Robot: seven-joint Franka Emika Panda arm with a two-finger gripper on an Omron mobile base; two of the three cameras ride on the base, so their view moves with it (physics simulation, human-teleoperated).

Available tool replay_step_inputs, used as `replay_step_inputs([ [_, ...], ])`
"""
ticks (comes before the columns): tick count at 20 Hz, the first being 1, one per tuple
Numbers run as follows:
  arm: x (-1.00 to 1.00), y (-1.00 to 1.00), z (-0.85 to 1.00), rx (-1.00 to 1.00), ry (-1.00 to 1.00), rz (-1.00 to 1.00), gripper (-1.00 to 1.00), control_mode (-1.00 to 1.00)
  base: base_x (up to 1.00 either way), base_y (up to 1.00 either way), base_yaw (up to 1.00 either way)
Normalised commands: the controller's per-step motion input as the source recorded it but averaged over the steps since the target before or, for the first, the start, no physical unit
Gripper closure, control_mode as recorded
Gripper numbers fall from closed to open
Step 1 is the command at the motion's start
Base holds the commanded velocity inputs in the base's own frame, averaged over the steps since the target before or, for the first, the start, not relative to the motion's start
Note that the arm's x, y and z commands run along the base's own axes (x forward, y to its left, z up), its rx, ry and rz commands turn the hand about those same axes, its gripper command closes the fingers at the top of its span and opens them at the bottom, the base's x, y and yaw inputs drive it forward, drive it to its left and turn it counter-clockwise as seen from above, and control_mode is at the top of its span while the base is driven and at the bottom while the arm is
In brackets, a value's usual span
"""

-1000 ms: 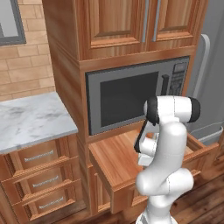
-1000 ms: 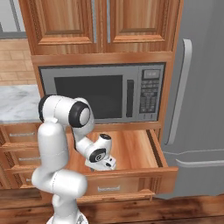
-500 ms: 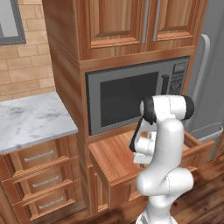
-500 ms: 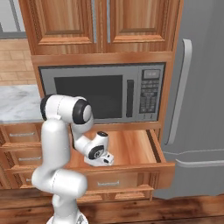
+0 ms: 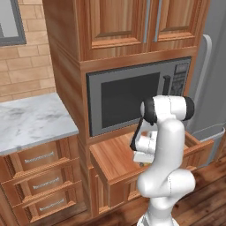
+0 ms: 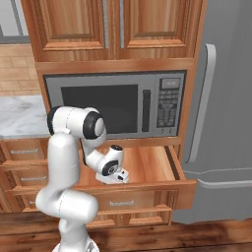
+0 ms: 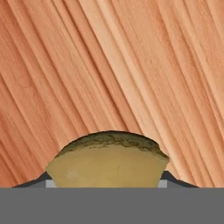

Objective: Restock the sink supplies by placing the sponge and soap dispenser on the counter and next to the sink. Make sure the soap dispenser is upright.

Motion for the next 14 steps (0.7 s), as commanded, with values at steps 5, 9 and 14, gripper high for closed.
replay_step_inputs([
  [5, -0.01, -0.07, 0.16, 0.00, -0.01, 0.00, 1.00, -1.00, 0.00, 0.00, 0.00],
  [9, 0.00, -0.02, 0.86, 0.00, -0.04, 0.05, 1.00, -1.00, 0.00, 0.00, 0.00],
  [14, 0.00, 0.00, 1.00, 0.00, -0.10, 0.05, 1.00, -1.00, 0.00, 0.00, 0.00],
])
